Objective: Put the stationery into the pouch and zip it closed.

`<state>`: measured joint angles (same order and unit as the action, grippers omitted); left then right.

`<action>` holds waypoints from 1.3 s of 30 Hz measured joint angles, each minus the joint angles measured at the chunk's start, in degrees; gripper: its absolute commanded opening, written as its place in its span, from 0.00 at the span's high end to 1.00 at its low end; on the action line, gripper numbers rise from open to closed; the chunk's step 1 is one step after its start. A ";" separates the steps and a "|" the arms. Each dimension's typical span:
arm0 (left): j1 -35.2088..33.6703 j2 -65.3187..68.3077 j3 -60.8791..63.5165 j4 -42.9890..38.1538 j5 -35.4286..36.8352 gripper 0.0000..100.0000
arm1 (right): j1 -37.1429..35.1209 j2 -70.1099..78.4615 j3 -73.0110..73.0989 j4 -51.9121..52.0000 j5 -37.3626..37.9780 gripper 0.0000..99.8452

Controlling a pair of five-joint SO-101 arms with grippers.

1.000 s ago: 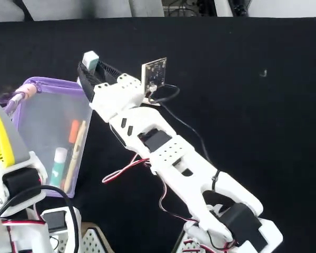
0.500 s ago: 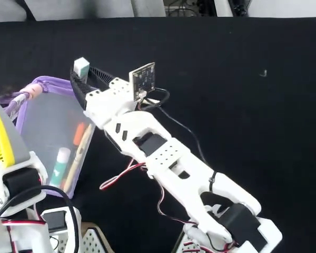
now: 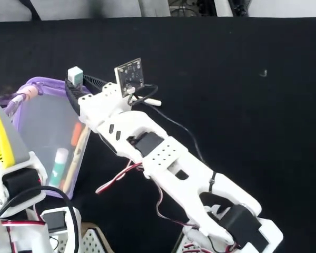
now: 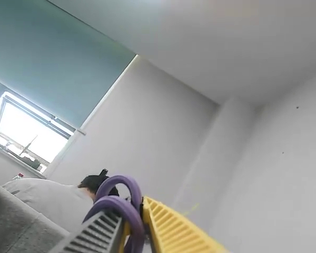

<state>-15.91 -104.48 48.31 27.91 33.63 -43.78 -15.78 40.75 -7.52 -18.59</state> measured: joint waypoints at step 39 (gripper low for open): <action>0.00 0.00 -0.26 0.00 0.18 0.97 | 7.82 -2.37 -6.59 13.89 2.46 0.79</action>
<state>-15.91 -104.48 48.04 27.91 33.80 -35.96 -18.15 34.15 6.37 -16.13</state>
